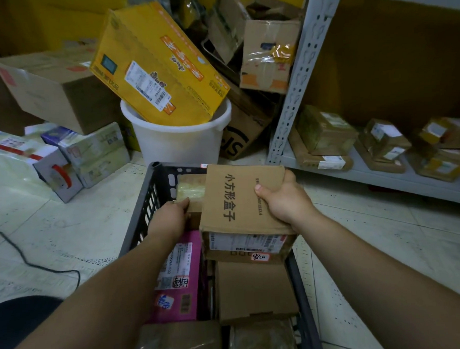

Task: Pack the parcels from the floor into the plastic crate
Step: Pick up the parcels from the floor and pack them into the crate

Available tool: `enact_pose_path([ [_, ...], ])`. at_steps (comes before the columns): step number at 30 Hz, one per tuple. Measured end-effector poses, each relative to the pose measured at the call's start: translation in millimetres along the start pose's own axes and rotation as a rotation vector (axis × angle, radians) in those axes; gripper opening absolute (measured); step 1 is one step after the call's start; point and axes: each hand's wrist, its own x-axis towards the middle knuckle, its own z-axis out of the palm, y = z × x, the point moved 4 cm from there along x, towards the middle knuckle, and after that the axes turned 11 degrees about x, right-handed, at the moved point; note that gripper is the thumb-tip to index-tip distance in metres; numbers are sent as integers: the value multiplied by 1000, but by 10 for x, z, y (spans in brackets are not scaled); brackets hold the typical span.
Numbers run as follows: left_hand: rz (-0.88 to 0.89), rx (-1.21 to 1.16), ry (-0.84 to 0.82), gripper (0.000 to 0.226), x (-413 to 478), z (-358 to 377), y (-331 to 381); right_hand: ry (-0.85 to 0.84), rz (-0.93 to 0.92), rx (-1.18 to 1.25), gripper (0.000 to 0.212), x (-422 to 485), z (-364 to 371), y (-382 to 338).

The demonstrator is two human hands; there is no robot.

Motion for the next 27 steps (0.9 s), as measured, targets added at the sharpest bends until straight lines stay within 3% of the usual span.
enact_pose_path([
  [4, -112, 22, 84, 21, -67, -217, -207, -29, 12, 5, 78, -2, 34, -25],
  [7, -133, -44, 42, 22, -111, -349, -314, -61, 10, -8, 77, -22, 29, -82],
  [11, -90, -626, -61, 42, -322, -490, 5, -67, -30, -115, 87, -93, 62, -151],
  [13, -121, -913, -197, 58, -459, -535, 172, -74, -33, -137, 91, -110, 68, -149],
  [15, -138, -1053, -362, 61, -602, -565, 247, -115, -18, -99, 98, -141, 67, -129],
  [18, -27, -1138, -459, 49, -746, -674, 337, -137, -60, -90, 95, -184, 48, -144],
  [21, 11, -1223, -379, 36, -724, -769, 402, -91, -140, -173, 87, -216, 10, -246],
  [23, 29, -1220, -330, 44, -684, -820, 460, -59, -178, -238, 84, -225, -56, -298],
  [27, 39, -1217, -385, 49, -722, -860, 674, -40, -115, -338, 81, -222, -268, -330],
])
